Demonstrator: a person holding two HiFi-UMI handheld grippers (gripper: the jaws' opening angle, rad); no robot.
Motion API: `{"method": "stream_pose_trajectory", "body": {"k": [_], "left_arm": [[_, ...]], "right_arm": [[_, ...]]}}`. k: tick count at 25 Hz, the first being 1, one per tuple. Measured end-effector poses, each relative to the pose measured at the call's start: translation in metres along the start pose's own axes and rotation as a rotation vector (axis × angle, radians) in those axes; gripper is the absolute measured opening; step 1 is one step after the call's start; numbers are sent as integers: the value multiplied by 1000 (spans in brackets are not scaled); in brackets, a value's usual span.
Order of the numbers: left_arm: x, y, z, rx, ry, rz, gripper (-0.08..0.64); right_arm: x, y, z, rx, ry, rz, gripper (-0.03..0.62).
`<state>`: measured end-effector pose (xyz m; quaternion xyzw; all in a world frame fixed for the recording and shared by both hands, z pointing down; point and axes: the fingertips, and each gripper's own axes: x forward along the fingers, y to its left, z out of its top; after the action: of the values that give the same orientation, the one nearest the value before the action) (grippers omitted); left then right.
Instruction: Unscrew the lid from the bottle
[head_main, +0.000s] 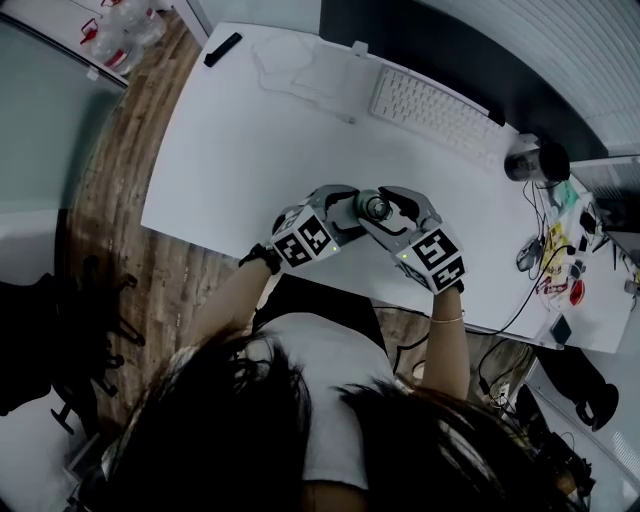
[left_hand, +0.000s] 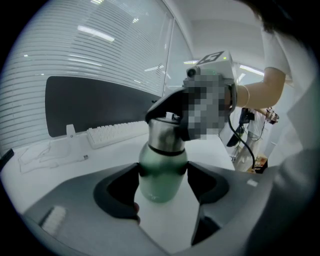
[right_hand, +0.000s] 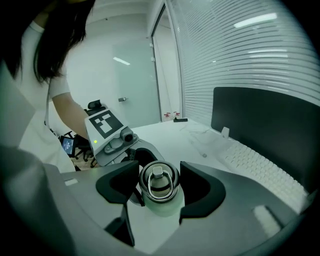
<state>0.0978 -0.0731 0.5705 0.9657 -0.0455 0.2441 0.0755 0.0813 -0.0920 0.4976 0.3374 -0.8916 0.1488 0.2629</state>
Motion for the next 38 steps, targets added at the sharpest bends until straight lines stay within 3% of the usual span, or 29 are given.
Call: {"method": "stream_pose_trajectory", "body": {"k": [17, 22, 28, 33, 38], "left_arm": [[0, -1, -1, -12, 10, 4, 357], [-1, -1, -2, -6, 18, 12, 357], [-2, -1, -2, -6, 11, 14, 357], [-1, -1, -1, -3, 2, 22, 357], [-3, -1, 0, -13, 8, 20, 357]], "right_arm": [[1, 9, -1, -182, 37, 345, 250], [1, 11, -2, -203, 64, 366, 252], [-6, 2, 6, -63, 3, 203, 251], [-23, -9, 21, 103, -135, -59, 256], [-30, -14, 9, 321, -222, -302, 256]]}}
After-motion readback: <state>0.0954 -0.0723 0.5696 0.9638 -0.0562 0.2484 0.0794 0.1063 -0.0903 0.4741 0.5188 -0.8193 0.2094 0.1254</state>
